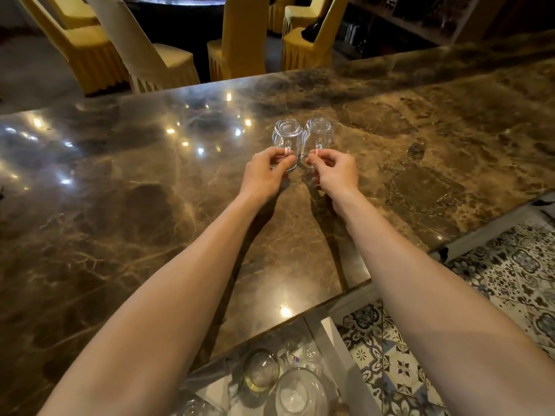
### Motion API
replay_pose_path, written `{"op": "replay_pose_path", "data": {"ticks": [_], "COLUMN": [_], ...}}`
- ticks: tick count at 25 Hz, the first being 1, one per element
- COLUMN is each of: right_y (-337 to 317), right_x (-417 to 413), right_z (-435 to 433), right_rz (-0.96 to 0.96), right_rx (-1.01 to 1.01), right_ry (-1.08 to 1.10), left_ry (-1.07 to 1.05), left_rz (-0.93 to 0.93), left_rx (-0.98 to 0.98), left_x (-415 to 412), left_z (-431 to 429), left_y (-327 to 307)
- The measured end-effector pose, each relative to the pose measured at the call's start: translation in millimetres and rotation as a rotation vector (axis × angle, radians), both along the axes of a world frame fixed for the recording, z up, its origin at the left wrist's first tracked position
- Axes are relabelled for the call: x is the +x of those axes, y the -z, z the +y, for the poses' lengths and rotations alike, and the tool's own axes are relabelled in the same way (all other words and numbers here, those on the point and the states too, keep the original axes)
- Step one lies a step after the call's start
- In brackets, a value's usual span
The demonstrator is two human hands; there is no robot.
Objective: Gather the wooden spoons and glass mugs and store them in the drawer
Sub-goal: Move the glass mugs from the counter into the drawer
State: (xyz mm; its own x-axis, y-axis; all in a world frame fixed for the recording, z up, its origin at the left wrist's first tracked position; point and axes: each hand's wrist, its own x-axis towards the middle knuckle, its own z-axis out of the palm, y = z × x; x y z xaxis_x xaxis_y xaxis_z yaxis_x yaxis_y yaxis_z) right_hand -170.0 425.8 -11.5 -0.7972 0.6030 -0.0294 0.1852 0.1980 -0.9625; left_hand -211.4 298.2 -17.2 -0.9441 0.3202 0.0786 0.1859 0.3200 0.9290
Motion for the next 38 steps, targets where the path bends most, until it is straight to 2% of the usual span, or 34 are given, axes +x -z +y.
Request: {"op": "replay_pose_path", "data": {"ticks": [7, 12, 21, 25, 28, 32, 35, 38], "right_y": [-17, -31, -63, -71, -71, -53, -28, 3], "right_x": [10, 45, 140, 184, 217, 255, 280, 296], "right_z": [2, -15, -69, -95, -109, -124, -138, -145], "right_rz": [-0.019, 0.022, 0.143, 0.167, 0.149, 0.084, 0.028, -0.054], "right_rx": [-0.046, -0.13, -0.15, -0.097, -0.055, 0.14, 0.204, 0.299], "right_ry": [-0.023, -0.115, -0.531, -0.681, -0.825, -0.961, -1.063, -1.119], "left_ry": [-0.009, -0.006, -0.104, -0.136, -0.168, -0.138, -0.133, -0.088], "left_rz": [0.037, 0.092, 0.224, 0.266, 0.219, 0.122, 0.049, -0.002], "left_rx": [-0.041, -0.067, -0.064, -0.107, -0.075, -0.101, -0.208, -0.46], "left_x": [7, 26, 138, 211, 267, 327, 362, 380], "left_z": [-12, -48, -157, -211, -245, -278, -297, -312], "left_y": [-6, -18, -63, -71, -69, -55, -32, -6]}}
